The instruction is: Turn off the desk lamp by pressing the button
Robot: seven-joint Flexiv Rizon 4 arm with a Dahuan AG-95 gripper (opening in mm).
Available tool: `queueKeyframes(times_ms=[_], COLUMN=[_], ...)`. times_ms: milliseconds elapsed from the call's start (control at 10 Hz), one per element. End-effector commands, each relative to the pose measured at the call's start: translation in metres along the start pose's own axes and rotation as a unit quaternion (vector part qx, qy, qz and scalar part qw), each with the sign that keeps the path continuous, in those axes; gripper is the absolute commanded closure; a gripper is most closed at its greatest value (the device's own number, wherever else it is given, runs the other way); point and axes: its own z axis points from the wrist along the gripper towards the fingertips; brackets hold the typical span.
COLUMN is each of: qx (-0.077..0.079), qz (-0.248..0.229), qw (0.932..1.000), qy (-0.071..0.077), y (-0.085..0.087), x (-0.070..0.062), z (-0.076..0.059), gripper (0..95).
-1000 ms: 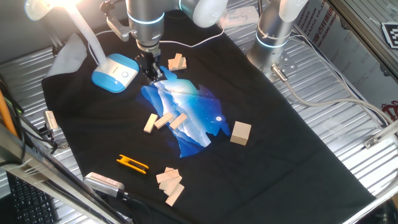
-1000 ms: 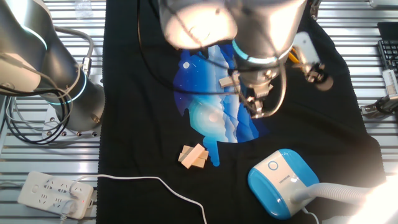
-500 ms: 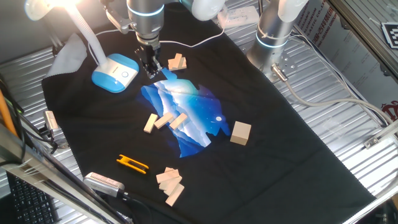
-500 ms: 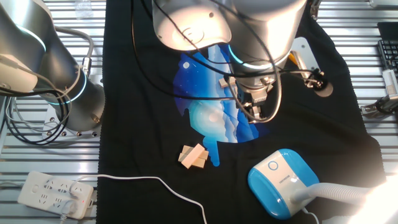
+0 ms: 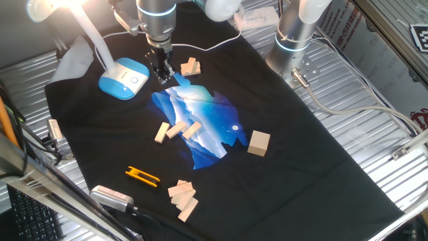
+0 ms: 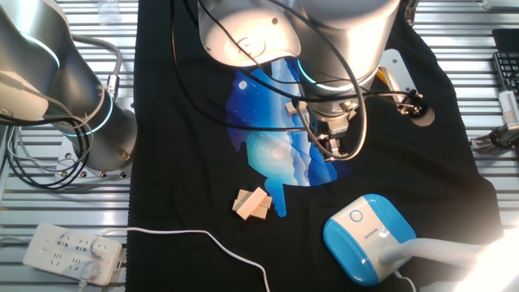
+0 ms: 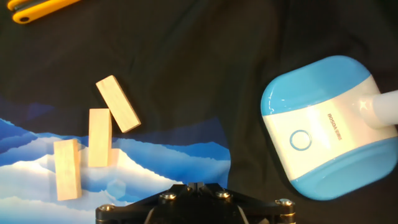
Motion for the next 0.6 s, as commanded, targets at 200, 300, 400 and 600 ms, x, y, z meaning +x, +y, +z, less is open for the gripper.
queueKeyframes(times_ms=[200,300,400,600], qx=[0.002,0.003,0.010,0.030], qz=[0.018,0.019,0.032,0.046], qw=[0.9994,0.9993,0.9987,0.9980], qy=[0.030,0.032,0.039,0.032], y=[0.0000,0.0000,0.0000,0.0000], x=[0.0003,0.0003,0.0003,0.0003], z=[-0.0002,-0.0002,-0.0002,-0.0002], gripper=[95.0,95.0,95.0,95.0])
